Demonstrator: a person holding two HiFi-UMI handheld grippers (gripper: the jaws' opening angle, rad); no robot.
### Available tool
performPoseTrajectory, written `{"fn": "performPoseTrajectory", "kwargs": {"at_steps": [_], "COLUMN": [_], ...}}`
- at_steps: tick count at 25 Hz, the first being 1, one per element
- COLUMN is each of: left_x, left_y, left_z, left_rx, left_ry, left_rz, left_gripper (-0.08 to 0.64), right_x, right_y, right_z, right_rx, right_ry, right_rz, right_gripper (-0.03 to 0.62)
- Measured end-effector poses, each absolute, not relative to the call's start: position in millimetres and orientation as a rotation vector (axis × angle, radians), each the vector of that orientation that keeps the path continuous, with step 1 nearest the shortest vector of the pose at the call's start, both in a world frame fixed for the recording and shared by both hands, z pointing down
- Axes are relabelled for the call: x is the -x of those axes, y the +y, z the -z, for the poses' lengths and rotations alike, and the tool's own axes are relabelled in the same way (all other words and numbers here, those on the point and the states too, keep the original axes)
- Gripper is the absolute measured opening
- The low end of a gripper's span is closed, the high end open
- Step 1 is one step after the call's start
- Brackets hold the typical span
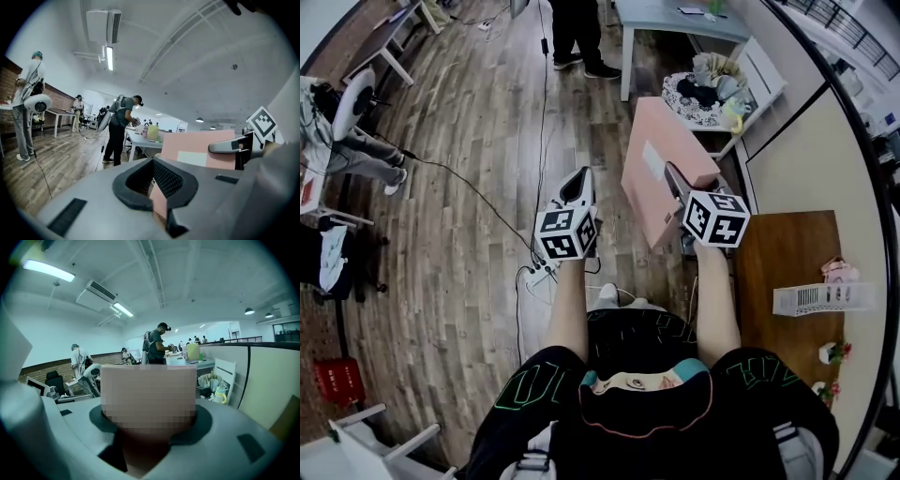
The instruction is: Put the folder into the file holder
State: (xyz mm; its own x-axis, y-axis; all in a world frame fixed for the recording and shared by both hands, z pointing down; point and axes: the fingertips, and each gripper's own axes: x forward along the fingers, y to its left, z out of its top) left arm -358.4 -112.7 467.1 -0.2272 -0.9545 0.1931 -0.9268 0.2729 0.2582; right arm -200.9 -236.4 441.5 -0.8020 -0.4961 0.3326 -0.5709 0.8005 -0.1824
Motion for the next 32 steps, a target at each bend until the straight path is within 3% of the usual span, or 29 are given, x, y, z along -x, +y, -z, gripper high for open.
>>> {"fn": "performPoseTrajectory", "kwargs": {"at_steps": [18,32], "left_x": [266,153], "left_y": [-170,-309], "left_z": [-439,-420], "left_rx": [-1.982,-2.469], "left_ry": [-2.082,-1.537], "left_rz": [0.039,0.016], "left_gripper": [-0.003,-0.003], "right_x": [85,-45], "right_y": [-260,-311], "right_z": [-419,-381], "right_rx": [-1.124,-1.82], "right_ry": [-2.719,-2.454], "right_rz": [-0.483,-0.423], "right_gripper": [0.275,0.275]}}
